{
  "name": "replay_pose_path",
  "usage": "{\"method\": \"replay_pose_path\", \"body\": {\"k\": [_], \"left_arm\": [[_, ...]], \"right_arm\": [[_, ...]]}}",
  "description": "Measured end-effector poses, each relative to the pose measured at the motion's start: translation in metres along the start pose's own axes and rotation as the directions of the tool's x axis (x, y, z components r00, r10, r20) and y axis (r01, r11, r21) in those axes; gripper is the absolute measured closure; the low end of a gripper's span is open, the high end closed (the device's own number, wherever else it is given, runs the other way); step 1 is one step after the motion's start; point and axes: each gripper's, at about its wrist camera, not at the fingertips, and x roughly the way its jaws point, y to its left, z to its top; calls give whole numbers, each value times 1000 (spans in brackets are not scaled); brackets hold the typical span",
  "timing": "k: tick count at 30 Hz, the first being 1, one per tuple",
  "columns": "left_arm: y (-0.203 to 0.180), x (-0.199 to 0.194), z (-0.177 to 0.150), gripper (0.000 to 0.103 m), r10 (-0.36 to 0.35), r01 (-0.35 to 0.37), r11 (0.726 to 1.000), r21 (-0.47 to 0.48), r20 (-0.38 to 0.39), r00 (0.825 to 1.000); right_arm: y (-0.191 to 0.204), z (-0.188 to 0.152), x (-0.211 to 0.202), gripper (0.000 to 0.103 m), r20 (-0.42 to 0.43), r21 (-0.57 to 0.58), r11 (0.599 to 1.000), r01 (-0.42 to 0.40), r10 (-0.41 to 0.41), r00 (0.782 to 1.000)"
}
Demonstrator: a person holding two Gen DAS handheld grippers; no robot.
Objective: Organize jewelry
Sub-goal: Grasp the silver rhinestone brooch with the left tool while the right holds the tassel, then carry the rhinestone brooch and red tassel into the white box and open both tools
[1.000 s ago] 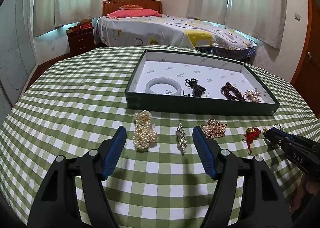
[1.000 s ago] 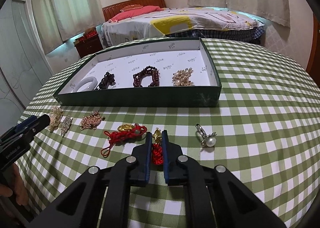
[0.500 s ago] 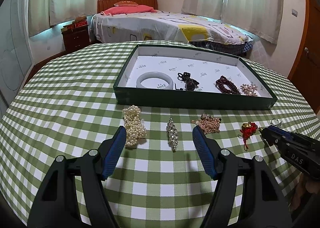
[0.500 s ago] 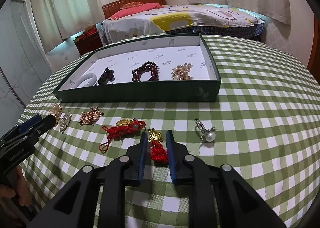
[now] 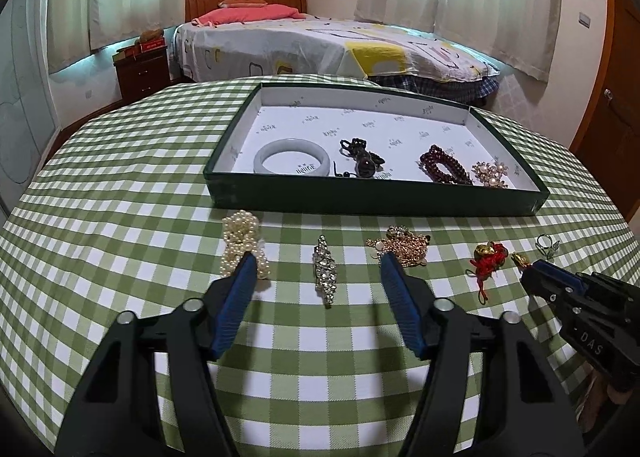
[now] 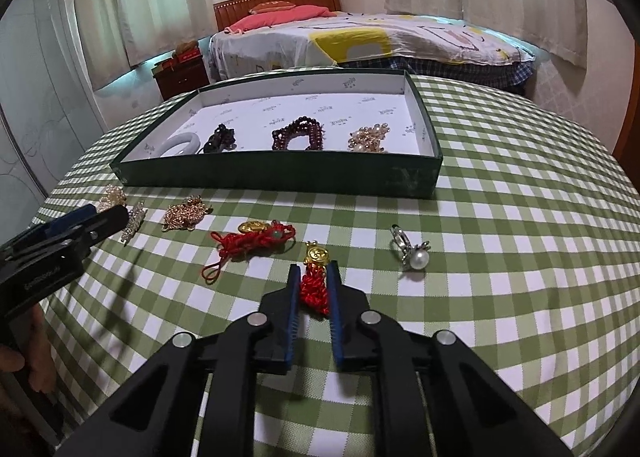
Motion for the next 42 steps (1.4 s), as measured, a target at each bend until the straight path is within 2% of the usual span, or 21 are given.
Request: {"method": "replay_pose_path", "body": {"k": [4, 9, 13, 16, 17, 30, 42], "left_arm": [[-4, 7, 2, 46, -3, 3, 1000, 3, -13, 1000], [-6, 20, 5, 56, -2, 3, 1000, 11, -49, 999], [-1, 26, 5, 68, -15, 14, 1000, -15, -74, 997], [-2, 25, 4, 88, -24, 24, 1000, -3, -75, 997], [-3, 26, 4, 90, -26, 26, 1000, 0, -74, 997], [-3, 9, 4, 90, -44, 44, 999, 5, -22, 999], [-2, -15, 33, 90, -82, 83, 997, -5, 50, 995]], "right_arm": [[0, 2, 2, 90, 2, 6, 1000, -6, 6, 1000], [-1, 3, 2, 90, 4, 11, 1000, -14, 14, 1000], [-2, 3, 2, 90, 8, 18, 1000, -20, 20, 1000], [-2, 4, 3, 90, 11, 25, 999, -23, 23, 1000], [-2, 4, 3, 90, 12, 26, 999, -24, 23, 1000], [-1, 9, -9, 91, 67, 40, 999, -25, 23, 997], [-2, 35, -26, 91, 139, 47, 998, -52, 45, 989]]}}
